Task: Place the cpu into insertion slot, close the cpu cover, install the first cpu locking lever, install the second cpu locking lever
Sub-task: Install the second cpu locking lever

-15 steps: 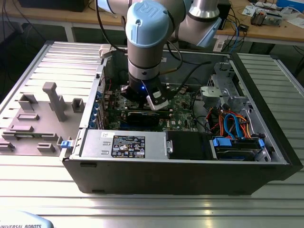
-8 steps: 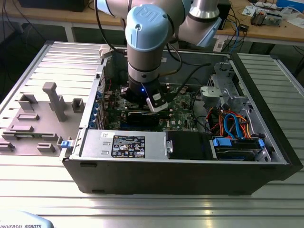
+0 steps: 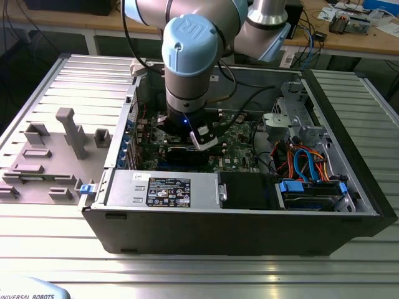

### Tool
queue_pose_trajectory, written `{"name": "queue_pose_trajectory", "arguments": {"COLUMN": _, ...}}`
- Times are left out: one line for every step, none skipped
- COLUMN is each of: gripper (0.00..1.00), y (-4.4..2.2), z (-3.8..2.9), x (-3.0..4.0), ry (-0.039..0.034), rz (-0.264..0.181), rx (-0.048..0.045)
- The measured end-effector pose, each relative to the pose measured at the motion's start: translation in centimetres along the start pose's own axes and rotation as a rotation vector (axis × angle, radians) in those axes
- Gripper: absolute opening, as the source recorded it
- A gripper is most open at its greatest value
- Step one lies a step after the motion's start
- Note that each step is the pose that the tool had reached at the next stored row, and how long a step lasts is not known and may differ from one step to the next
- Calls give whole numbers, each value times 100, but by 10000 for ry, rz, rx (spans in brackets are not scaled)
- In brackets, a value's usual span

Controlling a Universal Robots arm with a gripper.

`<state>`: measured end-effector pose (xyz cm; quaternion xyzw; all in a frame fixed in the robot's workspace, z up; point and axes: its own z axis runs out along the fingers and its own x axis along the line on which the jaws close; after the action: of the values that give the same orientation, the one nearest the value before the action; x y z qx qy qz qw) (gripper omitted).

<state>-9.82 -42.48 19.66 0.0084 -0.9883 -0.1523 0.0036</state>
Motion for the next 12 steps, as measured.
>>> {"name": "queue_pose_trajectory", "arguments": {"gripper": 11, "y": -1, "z": 6, "x": 2, "ry": 2, "rz": -1, "rx": -25}}
{"name": "queue_pose_trajectory", "arguments": {"gripper": 11, "y": -1, "z": 18, "x": 10, "ry": 1, "rz": 0, "rx": -64}}
{"name": "queue_pose_trajectory", "arguments": {"gripper": 11, "y": 2, "z": 27, "x": 23, "ry": 0, "rz": 0, "rx": -90}}
{"name": "queue_pose_trajectory", "arguments": {"gripper": 11, "y": 5, "z": 29, "x": 29, "ry": 0, "rz": 0, "rx": -96}}
{"name": "queue_pose_trajectory", "arguments": {"gripper": 11, "y": 7, "z": 30, "x": 34, "ry": 1, "rz": 0, "rx": -103}}
{"name": "queue_pose_trajectory", "arguments": {"gripper": 11, "y": 10, "z": 32, "x": 39, "ry": 0, "rz": 0, "rx": -108}}
{"name": "queue_pose_trajectory", "arguments": {"gripper": 11, "y": 12, "z": 33, "x": 44, "ry": -1, "rz": -1, "rx": -110}}
{"name": "queue_pose_trajectory", "arguments": {"gripper": 11, "y": 13, "z": 31, "x": 47, "ry": -1, "rz": -1, "rx": -110}}
{"name": "queue_pose_trajectory", "arguments": {"gripper": 11, "y": 16, "z": 25, "x": 50, "ry": -3, "rz": -1, "rx": -113}}
{"name": "queue_pose_trajectory", "arguments": {"gripper": 11, "y": 20, "z": 13, "x": 54, "ry": -3, "rz": -1, "rx": -113}}
{"name": "queue_pose_trajectory", "arguments": {"gripper": 11, "y": 23, "z": 5, "x": 56, "ry": -3, "rz": -2, "rx": -116}}
{"name": "queue_pose_trajectory", "arguments": {"gripper": 11, "y": 26, "z": -7, "x": 57, "ry": -3, "rz": -3, "rx": -114}}
